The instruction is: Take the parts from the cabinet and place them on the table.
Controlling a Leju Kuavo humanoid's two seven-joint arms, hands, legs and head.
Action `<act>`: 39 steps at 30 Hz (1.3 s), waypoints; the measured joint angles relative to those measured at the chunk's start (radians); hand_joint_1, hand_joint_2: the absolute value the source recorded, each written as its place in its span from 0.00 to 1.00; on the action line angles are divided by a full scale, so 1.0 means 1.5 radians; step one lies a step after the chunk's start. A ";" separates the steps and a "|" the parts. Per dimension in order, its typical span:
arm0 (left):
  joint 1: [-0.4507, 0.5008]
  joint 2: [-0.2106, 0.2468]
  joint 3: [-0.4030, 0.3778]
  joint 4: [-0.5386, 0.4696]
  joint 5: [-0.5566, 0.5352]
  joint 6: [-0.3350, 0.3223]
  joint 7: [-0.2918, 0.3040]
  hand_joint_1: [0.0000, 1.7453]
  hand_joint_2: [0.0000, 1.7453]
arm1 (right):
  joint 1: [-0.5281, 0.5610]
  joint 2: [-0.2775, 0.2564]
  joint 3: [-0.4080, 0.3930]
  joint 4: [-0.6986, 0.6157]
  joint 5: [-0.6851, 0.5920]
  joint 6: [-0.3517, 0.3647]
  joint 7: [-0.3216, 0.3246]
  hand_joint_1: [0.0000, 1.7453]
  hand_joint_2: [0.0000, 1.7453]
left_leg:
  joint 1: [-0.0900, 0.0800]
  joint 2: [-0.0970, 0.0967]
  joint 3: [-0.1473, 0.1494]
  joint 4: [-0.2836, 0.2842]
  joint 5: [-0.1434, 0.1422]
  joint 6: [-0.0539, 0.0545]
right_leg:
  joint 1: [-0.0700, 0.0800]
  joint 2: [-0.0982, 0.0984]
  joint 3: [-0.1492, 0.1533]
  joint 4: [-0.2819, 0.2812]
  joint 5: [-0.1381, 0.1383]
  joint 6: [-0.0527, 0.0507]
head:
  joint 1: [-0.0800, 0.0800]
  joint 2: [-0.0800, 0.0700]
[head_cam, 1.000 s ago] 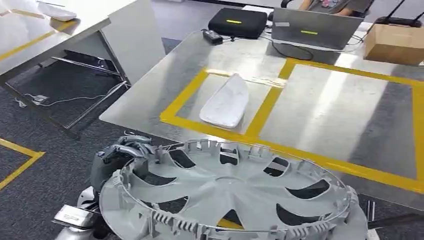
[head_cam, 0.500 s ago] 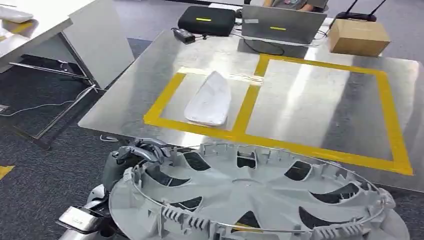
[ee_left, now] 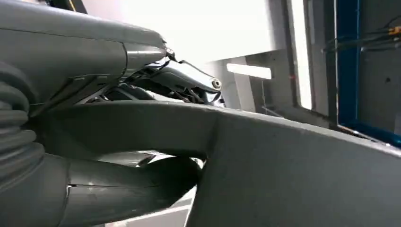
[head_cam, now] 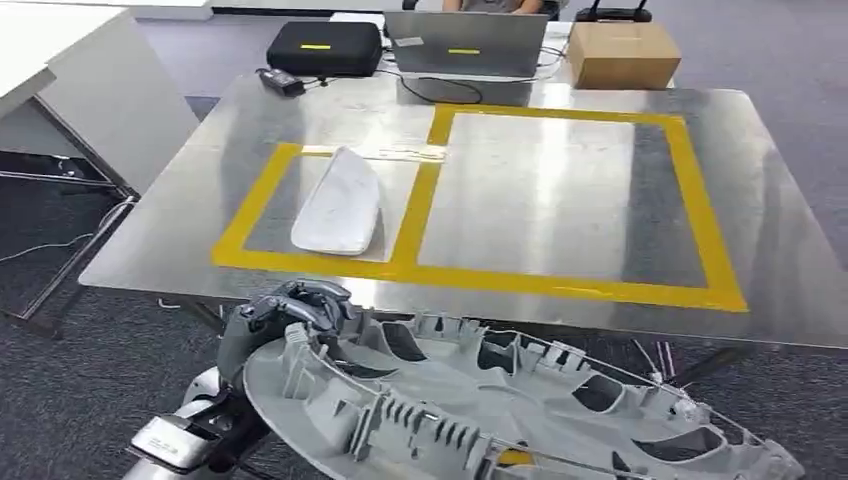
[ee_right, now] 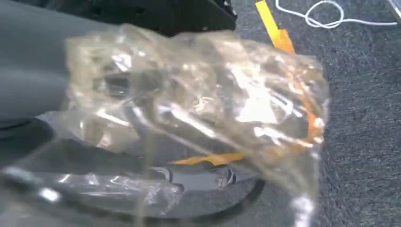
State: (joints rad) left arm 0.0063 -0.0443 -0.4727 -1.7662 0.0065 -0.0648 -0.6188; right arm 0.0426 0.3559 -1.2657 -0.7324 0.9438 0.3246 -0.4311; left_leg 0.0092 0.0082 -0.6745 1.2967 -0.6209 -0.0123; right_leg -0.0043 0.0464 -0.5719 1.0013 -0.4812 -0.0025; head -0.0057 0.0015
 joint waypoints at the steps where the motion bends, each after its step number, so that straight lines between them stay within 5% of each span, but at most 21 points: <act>1: 0.000 0.000 -0.001 0.001 -0.002 0.000 0.000 1.00 1.00 | 0.000 0.000 -0.002 0.001 0.002 0.000 0.000 0.00 0.00 | 0.000 -0.002 0.015 -0.036 0.029 0.004 | 0.001 0.008 0.001 0.000 0.000 0.000 | 0.000 0.000; 3: -0.001 0.000 -0.001 0.001 -0.005 0.000 0.001 1.00 1.00 | -0.001 0.001 -0.004 0.002 0.007 0.001 -0.002 0.00 0.00 | -0.002 -0.024 0.066 -0.150 0.092 0.016 | 0.002 0.022 0.003 0.001 0.000 0.000 | 0.000 0.000; 4: -0.002 0.000 -0.002 0.002 -0.008 0.000 0.002 1.00 1.00 | -0.002 0.003 -0.006 0.004 0.009 0.002 -0.002 0.00 0.00 | 0.000 -0.052 0.075 -0.170 0.088 0.025 | 0.003 0.026 0.000 0.002 0.000 0.002 | 0.003 0.000; 8: -0.004 -0.001 -0.007 0.004 -0.016 0.000 0.002 1.00 1.00 | -0.003 0.003 -0.014 0.005 0.015 0.005 -0.004 0.00 0.00 | -0.004 -0.040 0.078 -0.193 0.088 0.024 | -0.003 0.045 -0.013 0.000 0.007 0.019 | -0.002 0.000; 9: -0.004 -0.002 -0.008 0.004 -0.016 0.000 0.002 1.00 1.00 | -0.003 0.002 -0.016 0.005 0.015 0.004 -0.004 0.00 0.00 | 0.003 -0.029 0.081 -0.201 0.093 0.026 | -0.003 0.035 -0.020 0.008 0.001 0.021 | -0.003 0.000; 10: -0.005 -0.003 -0.009 0.004 -0.017 0.000 0.002 1.00 1.00 | -0.003 0.003 -0.017 0.005 0.016 0.004 -0.004 0.00 0.00 | 0.003 -0.025 0.083 -0.202 0.093 0.027 | 0.000 0.002 -0.029 0.029 -0.015 0.027 | 0.003 0.000; 11: -0.005 -0.003 -0.010 0.005 -0.017 0.000 0.002 1.00 1.00 | -0.005 0.002 -0.017 0.005 0.016 0.004 -0.004 0.00 0.00 | 0.003 -0.018 0.082 -0.202 0.093 0.030 | -0.001 -0.016 -0.051 0.073 -0.040 0.031 | 0.006 0.000; 13: -0.005 -0.003 -0.010 0.005 -0.018 0.000 0.002 1.00 1.00 | -0.007 0.002 -0.019 0.005 0.016 0.005 -0.005 0.00 0.00 | 0.002 -0.005 0.082 -0.202 0.092 0.030 | -0.005 -0.026 -0.100 0.172 -0.083 0.037 | 0.005 0.000; 15: -0.004 -0.003 -0.011 0.007 -0.019 0.000 0.003 1.00 1.00 | -0.006 0.002 -0.020 0.005 0.019 0.005 -0.007 0.00 0.00 | 0.002 0.005 0.082 -0.202 0.092 0.030 | -0.009 -0.028 -0.122 0.215 -0.091 0.042 | 0.005 0.000; 16: -0.004 -0.003 -0.011 0.007 -0.019 0.001 0.003 1.00 1.00 | -0.005 0.002 -0.020 0.005 0.020 0.005 -0.009 0.00 0.00 | 0.003 0.007 0.082 -0.201 0.091 0.028 | -0.011 -0.029 -0.110 0.194 -0.071 0.044 | 0.005 0.000; 18: -0.005 -0.004 -0.012 0.008 -0.024 0.001 0.003 1.00 1.00 | -0.005 0.002 -0.024 0.005 0.024 0.007 -0.012 0.00 0.00 | 0.004 0.008 0.086 -0.200 0.088 0.023 | -0.014 -0.035 -0.040 0.069 -0.009 0.045 | 0.005 0.000; 19: -0.006 -0.004 -0.012 0.008 -0.027 0.001 0.004 1.00 1.00 | -0.006 0.002 -0.027 0.005 0.026 0.008 -0.013 0.00 0.00 | 0.002 0.008 0.087 -0.199 0.086 0.018 | -0.015 -0.039 -0.010 0.017 0.001 0.046 | 0.006 0.000; 20: -0.006 -0.004 -0.012 0.008 -0.031 0.001 0.004 1.00 1.00 | -0.009 0.003 -0.028 0.006 0.029 0.010 -0.014 0.00 0.00 | -0.002 0.007 0.084 -0.193 0.083 0.013 | -0.012 -0.035 0.003 0.002 -0.008 0.038 | 0.006 0.000; 21: -0.007 -0.004 -0.012 0.009 -0.034 0.001 0.004 1.00 1.00 | -0.011 0.003 -0.030 0.006 0.033 0.010 -0.016 0.00 0.00 | -0.002 0.008 0.084 -0.194 0.085 0.009 | -0.013 -0.035 -0.001 0.003 -0.005 0.033 | 0.003 0.000; 23: -0.007 -0.004 -0.013 0.009 -0.039 0.002 0.005 1.00 1.00 | -0.010 0.004 -0.033 0.008 0.035 0.010 -0.016 0.00 0.00 | -0.003 0.007 0.083 -0.191 0.085 0.025 | -0.014 -0.034 -0.001 0.002 -0.004 0.034 | 0.002 0.000; 25: -0.008 -0.004 -0.013 0.010 -0.042 0.002 0.005 1.00 1.00 | -0.011 0.004 -0.037 0.008 0.039 0.010 -0.017 0.00 0.00 | -0.002 0.007 0.085 -0.195 0.087 0.029 | -0.012 -0.033 -0.001 0.003 -0.004 0.033 | 0.002 0.000; 31: -0.008 -0.004 -0.016 0.010 -0.047 0.003 0.006 1.00 1.00 | -0.013 0.004 -0.043 0.008 0.047 0.010 -0.022 0.00 0.00 | 0.002 0.007 0.086 -0.199 0.089 0.024 | -0.006 -0.033 -0.001 0.004 -0.006 0.024 | 0.003 0.000; 33: -0.008 -0.004 -0.016 0.010 -0.049 0.003 0.007 1.00 1.00 | -0.015 0.004 -0.045 0.008 0.048 0.010 -0.023 0.00 0.00 | 0.004 0.007 0.086 -0.199 0.088 0.007 | -0.004 -0.033 -0.001 0.004 -0.006 0.022 | 0.003 0.000; 38: -0.009 -0.005 -0.016 0.011 -0.054 0.003 0.009 1.00 1.00 | -0.016 0.005 -0.049 0.008 0.051 0.010 -0.025 0.00 0.00 | 0.004 0.008 0.096 -0.219 0.097 0.022 | -0.006 -0.034 0.008 -0.009 0.001 0.033 | 0.002 0.000; 39: -0.010 -0.005 -0.017 0.011 -0.054 0.003 0.009 1.00 1.00 | -0.016 0.005 -0.049 0.008 0.052 0.010 -0.025 0.00 0.00 | 0.008 0.011 0.102 -0.231 0.103 0.017 | -0.008 -0.033 0.002 -0.003 -0.004 0.034 | 0.005 0.000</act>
State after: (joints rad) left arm -0.0082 -0.0523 -0.4982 -1.7491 -0.0747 -0.0610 -0.6046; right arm 0.0185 0.3632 -1.3393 -0.7202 1.0220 0.3395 -0.4685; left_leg 0.0216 0.0254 -0.5208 0.9505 -0.4659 0.0139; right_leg -0.0156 -0.0031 -0.5693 0.9965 -0.4867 0.0492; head 0.0019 0.0015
